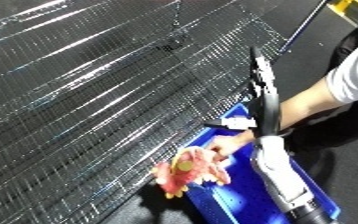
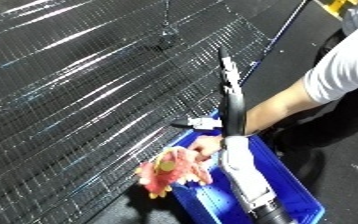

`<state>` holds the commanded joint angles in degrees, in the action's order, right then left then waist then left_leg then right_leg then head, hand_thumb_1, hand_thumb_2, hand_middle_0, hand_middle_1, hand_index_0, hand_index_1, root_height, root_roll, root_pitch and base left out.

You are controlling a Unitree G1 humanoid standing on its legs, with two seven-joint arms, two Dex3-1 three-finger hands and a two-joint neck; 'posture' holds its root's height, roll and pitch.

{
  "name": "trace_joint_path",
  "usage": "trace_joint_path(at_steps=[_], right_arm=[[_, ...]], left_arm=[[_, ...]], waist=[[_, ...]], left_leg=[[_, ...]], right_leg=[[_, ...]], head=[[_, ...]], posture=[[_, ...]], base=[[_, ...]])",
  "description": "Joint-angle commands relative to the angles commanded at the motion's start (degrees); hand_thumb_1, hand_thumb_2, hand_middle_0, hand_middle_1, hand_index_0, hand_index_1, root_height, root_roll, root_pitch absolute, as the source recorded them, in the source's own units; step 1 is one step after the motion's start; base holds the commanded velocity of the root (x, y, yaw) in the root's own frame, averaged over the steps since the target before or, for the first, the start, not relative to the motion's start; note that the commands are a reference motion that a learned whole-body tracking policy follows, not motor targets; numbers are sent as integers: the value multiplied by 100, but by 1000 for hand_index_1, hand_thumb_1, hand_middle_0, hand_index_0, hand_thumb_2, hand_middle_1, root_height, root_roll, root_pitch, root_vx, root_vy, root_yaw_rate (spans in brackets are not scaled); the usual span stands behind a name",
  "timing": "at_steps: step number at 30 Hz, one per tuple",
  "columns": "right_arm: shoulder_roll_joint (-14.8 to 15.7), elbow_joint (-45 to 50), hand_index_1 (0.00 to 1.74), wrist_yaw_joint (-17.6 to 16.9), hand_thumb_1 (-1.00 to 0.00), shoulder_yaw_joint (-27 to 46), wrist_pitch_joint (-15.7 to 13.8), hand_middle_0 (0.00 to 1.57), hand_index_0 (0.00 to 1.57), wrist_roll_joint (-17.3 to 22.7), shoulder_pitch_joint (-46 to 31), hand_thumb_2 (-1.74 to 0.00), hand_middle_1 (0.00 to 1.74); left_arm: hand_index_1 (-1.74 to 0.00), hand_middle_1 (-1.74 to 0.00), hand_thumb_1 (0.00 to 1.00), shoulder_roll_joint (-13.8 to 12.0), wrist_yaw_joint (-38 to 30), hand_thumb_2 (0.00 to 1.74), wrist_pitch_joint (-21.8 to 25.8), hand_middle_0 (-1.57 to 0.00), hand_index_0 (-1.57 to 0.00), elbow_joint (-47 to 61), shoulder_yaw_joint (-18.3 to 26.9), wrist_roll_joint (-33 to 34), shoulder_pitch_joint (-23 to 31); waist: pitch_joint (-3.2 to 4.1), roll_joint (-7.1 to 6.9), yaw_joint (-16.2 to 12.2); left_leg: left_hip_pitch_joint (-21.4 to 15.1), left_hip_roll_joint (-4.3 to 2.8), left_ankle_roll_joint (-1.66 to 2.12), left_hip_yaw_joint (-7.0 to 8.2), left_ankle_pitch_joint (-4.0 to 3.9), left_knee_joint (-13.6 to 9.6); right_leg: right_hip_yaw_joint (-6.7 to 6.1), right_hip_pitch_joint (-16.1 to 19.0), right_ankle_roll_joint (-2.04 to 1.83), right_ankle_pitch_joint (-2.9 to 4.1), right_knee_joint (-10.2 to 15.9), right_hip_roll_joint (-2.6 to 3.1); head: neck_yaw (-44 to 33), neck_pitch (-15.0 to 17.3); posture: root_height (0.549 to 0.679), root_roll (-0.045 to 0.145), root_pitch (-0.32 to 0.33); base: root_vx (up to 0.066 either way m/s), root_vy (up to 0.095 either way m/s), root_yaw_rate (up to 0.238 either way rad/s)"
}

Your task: Pick up the object and place it into the box

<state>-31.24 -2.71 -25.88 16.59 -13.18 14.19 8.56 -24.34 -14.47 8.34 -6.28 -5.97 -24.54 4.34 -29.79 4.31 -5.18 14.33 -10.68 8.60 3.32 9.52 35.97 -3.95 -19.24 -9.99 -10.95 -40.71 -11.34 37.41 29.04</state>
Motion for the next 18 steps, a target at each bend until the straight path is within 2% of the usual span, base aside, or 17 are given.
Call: trace_joint_path(at_steps=[7, 18], right_arm=[[134, 140, 0, 259, 0, -431, 152, 0, 0, -126, 95, 0, 0], [130, 158, 0, 684, 0, -1109, 350, 0, 0, -234, 398, 0, 0]], left_arm=[[-1740, -1740, 1000, 26, 34, 1740, -79, -1570, -1570, -22, 16, -10, -20], [-1740, -1740, 1000, 26, 37, 1740, -129, -1570, -1570, 16, -10, -9, -165]], waist=[[0, -87, 143], [0, -167, 370]], left_leg=[[88, 10, 2, -100, -27, 51], [180, 51, -1, -232, -84, 97]], right_leg=[[34, -12, 8, -37, -89, -12], [97, -26, 7, -86, -213, -48]], head=[[-985, 66], [-2146, 258]], posture=[[628, 52, -171], [624, 48, -184]], base=[[-1, 1, 78], [-4, 4, 84]])
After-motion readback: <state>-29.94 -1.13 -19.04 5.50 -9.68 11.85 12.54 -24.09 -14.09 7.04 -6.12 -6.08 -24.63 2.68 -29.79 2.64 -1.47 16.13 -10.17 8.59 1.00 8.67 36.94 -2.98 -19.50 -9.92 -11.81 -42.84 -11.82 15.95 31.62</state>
